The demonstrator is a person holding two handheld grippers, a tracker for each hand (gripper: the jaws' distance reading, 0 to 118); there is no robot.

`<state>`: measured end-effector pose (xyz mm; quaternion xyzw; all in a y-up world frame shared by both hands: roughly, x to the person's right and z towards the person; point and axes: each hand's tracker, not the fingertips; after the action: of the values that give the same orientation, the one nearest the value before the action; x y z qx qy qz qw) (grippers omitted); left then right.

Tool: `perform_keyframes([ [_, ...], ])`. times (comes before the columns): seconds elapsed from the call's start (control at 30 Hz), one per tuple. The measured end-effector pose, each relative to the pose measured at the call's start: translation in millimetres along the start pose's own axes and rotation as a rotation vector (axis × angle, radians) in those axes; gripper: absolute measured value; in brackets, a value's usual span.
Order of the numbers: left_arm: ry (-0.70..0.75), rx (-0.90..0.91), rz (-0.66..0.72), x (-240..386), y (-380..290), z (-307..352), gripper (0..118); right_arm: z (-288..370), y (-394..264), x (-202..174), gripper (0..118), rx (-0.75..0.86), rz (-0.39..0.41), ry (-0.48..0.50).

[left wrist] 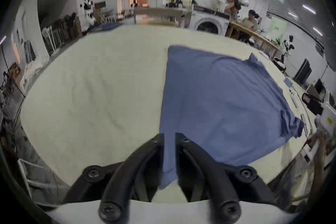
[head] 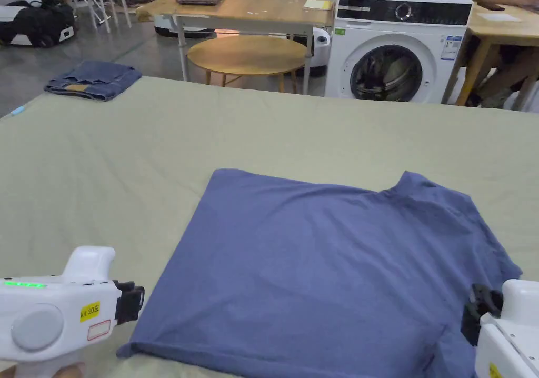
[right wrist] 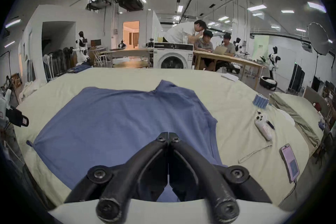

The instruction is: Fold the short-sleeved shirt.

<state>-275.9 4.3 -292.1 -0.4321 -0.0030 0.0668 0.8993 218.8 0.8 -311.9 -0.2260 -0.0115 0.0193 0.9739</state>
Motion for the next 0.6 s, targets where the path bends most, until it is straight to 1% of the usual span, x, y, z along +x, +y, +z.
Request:
perform_keyframes([
  [0.1,-0.02,-0.071,0.046,-8,-6,-4,48,-2,-3,-1,0,-0.019,0.01,-0.002],
  [0.13,-0.01,-0.092,0.052,-8,-9,-7,55,-2,-4,-1,0,-0.027,0.014,0.001],
  [0.17,-0.004,-0.104,0.053,-7,-11,-10,57,-3,-6,-1,0,-0.033,0.016,0.002],
  [0.2,0.0,-0.116,0.051,-6,-14,-14,58,-4,-7,-1,0,-0.039,0.018,0.002],
  [0.33,0.025,-0.26,0.037,6,-27,-48,58,-6,-13,0,0,-0.063,0.02,0.003],
  [0.4,0.082,-0.21,-0.017,18,-30,-50,58,-7,-15,2,0,-0.076,0.019,0.003],
  [0.47,0.116,-0.206,-0.029,27,-28,-48,56,-5,-16,5,0,-0.084,0.015,0.002],
  [0.53,0.129,-0.2,-0.101,35,-29,-50,44,-3,-17,8,0,-0.088,0.007,-0.002],
  [0.57,0.128,-0.202,-0.115,38,-29,-47,36,-3,-17,10,0,-0.091,0.004,-0.001],
  [0.6,0.123,-0.203,-0.124,41,-28,-47,23,-3,-18,12,0,-0.097,0.003,-0.001],
])
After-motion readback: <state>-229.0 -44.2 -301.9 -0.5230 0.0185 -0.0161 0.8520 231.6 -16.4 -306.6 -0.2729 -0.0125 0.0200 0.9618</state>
